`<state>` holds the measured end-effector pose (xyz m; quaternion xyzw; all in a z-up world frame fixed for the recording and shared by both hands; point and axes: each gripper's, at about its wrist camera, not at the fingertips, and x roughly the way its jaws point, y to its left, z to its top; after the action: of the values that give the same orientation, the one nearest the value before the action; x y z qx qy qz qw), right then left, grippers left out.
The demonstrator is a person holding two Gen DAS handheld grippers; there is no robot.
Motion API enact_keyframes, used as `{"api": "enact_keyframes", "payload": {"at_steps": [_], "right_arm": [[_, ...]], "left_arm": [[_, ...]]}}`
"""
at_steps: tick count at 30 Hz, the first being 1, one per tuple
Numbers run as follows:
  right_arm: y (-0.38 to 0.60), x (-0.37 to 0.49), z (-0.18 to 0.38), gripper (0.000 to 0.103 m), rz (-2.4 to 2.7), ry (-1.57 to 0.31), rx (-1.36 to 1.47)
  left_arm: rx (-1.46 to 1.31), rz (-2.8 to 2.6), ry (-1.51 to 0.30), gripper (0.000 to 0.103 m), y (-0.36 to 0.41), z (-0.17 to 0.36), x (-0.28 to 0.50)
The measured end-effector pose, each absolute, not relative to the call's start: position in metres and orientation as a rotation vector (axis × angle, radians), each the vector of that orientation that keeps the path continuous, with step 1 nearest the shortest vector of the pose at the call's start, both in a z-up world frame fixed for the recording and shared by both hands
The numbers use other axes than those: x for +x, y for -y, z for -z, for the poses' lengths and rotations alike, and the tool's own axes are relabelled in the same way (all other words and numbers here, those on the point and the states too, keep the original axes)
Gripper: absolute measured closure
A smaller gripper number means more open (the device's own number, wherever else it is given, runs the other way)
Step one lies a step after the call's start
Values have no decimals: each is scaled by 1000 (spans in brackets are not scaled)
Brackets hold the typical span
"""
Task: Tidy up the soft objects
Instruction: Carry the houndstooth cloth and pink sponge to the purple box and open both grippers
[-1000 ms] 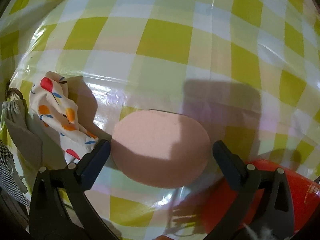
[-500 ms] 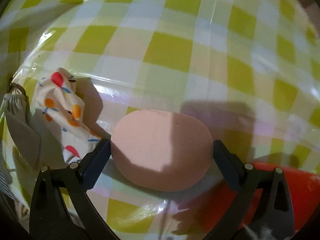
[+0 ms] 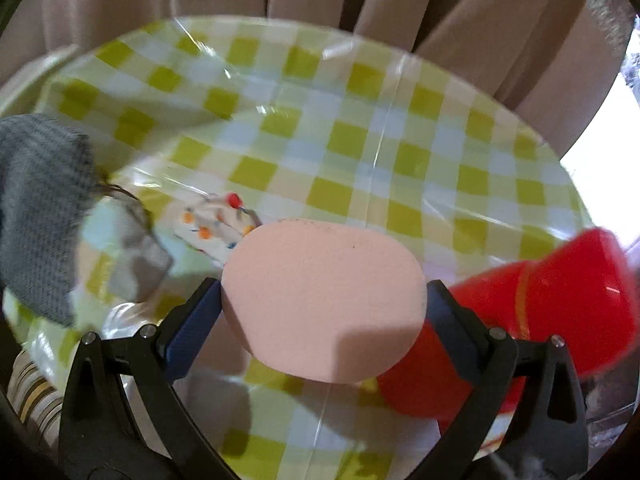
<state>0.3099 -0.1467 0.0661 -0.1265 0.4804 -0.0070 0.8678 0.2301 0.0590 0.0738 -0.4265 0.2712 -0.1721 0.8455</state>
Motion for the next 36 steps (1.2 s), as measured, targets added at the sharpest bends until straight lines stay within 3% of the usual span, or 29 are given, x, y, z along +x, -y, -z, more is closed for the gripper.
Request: {"api": "enact_keyframes", "payload": {"at_steps": [15, 36], "right_arm": [[204, 190, -121, 3, 106, -864, -210], [347, 45, -95, 3, 395, -918, -33]], "left_arm": [[-813, 542, -604, 96, 33, -103, 173], [-651, 772, -871, 95, 203, -70, 131]]}}
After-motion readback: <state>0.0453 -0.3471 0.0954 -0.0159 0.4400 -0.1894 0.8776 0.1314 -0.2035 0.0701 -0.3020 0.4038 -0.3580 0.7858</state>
